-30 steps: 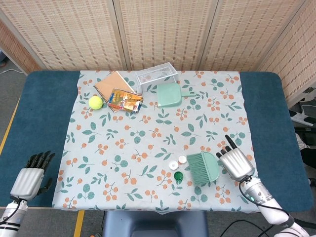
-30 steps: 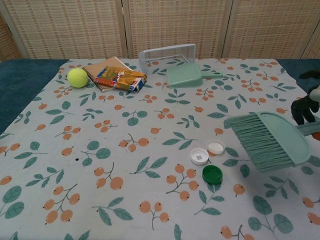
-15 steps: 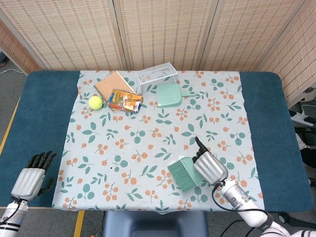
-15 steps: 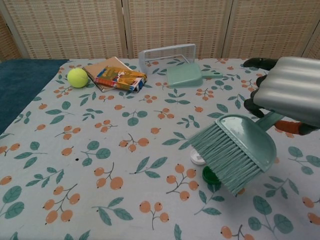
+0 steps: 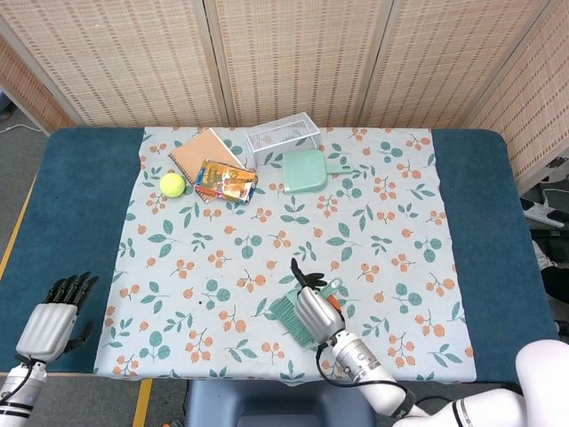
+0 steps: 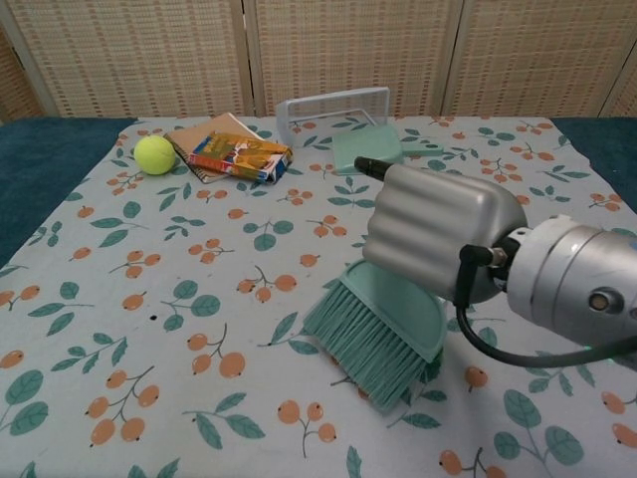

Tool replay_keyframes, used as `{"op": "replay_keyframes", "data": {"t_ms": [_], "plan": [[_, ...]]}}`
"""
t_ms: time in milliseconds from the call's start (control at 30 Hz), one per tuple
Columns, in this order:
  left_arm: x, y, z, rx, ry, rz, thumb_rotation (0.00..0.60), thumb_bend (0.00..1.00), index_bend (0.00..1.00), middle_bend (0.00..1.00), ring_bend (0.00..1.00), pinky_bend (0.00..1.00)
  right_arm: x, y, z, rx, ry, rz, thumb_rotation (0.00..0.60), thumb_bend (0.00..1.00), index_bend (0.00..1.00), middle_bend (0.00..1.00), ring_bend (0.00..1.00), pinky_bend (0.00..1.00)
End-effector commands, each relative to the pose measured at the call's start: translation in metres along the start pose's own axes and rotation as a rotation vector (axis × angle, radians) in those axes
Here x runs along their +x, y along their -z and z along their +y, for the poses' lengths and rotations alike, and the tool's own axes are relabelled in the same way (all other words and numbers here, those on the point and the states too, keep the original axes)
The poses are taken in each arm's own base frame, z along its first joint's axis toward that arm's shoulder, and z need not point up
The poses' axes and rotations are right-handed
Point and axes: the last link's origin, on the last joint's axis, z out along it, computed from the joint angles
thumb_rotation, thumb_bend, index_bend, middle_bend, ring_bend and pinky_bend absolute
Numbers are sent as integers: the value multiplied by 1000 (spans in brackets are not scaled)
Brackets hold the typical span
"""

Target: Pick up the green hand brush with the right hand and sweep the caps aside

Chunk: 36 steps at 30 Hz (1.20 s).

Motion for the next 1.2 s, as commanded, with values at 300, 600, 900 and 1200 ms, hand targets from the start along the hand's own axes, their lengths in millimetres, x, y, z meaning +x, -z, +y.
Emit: {"op": "replay_keyframes", "data": {"t_ms": [300,600,900,1200], "plan": [[0,0,0,2,-2,-1,600,428,0,0,0,81,-20,-9,-12,-19,127,-88,600,540,886,776,426,0],[-2,-1,0,5,-11,-4,600,429,0,0,0,81,-45,-13,-7,-41,240,-143,600,540,886,777,425,0],[-4,-1,0,11,-19,-6,600,429,0,0,0,81,-73,-10,2,-60,313,-214,600,540,888,778,425,0],[-5,-1,1,13,-29,-8,600,429,0,0,0,81,-113,-8,10,-70,360,-303,600,540,888,778,426,0]]}}
